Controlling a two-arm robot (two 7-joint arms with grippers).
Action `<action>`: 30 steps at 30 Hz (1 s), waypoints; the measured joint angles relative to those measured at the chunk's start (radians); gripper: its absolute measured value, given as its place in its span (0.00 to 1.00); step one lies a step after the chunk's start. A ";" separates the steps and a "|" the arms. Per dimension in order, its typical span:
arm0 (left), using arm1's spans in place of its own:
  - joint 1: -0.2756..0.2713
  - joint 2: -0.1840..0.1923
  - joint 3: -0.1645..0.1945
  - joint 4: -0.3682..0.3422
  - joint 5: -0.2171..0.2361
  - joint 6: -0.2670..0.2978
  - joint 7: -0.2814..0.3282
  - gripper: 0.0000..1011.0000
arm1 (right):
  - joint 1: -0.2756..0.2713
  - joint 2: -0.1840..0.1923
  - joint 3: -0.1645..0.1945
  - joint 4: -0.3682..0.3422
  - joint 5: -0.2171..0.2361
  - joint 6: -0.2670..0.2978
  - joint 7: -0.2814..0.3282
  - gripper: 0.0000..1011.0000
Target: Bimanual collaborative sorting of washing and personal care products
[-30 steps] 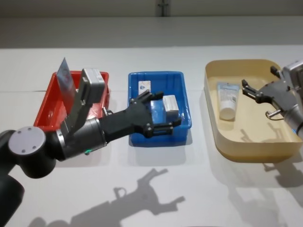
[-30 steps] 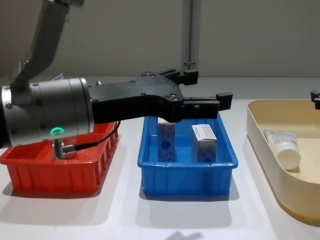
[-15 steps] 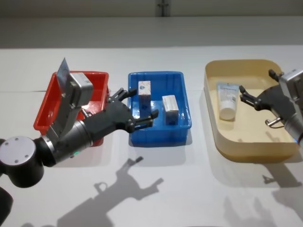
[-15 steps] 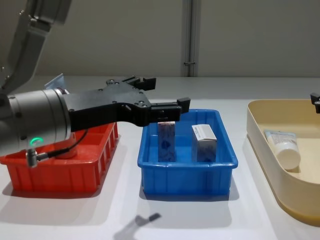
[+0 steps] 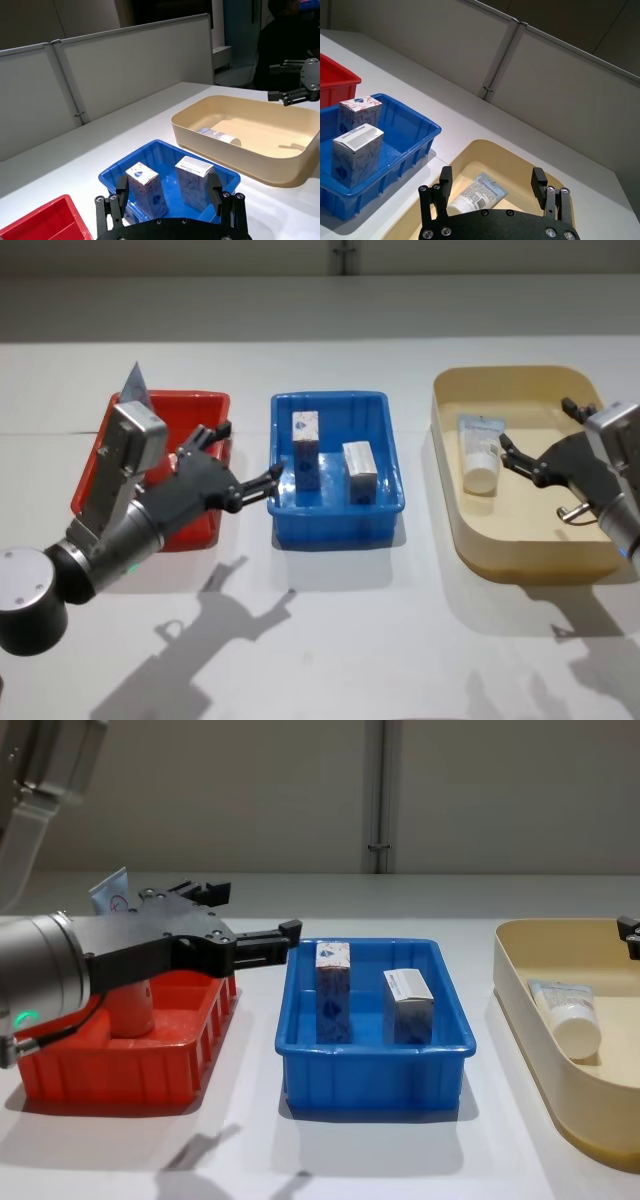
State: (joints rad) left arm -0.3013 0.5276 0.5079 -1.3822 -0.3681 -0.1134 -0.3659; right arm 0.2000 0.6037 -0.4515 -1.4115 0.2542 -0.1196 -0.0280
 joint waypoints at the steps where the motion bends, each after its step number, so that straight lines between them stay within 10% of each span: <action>1: 0.005 0.004 -0.003 -0.002 0.006 0.000 0.020 0.99 | 0.000 0.000 0.000 0.000 0.000 0.000 0.000 0.99; 30: 0.096 0.072 -0.054 -0.029 0.107 -0.006 0.370 0.99 | -0.001 0.001 0.000 0.000 0.000 -0.001 0.000 0.99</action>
State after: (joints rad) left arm -0.2050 0.6000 0.4538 -1.4113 -0.2612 -0.1197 0.0036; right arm 0.1994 0.6047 -0.4513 -1.4119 0.2538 -0.1207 -0.0283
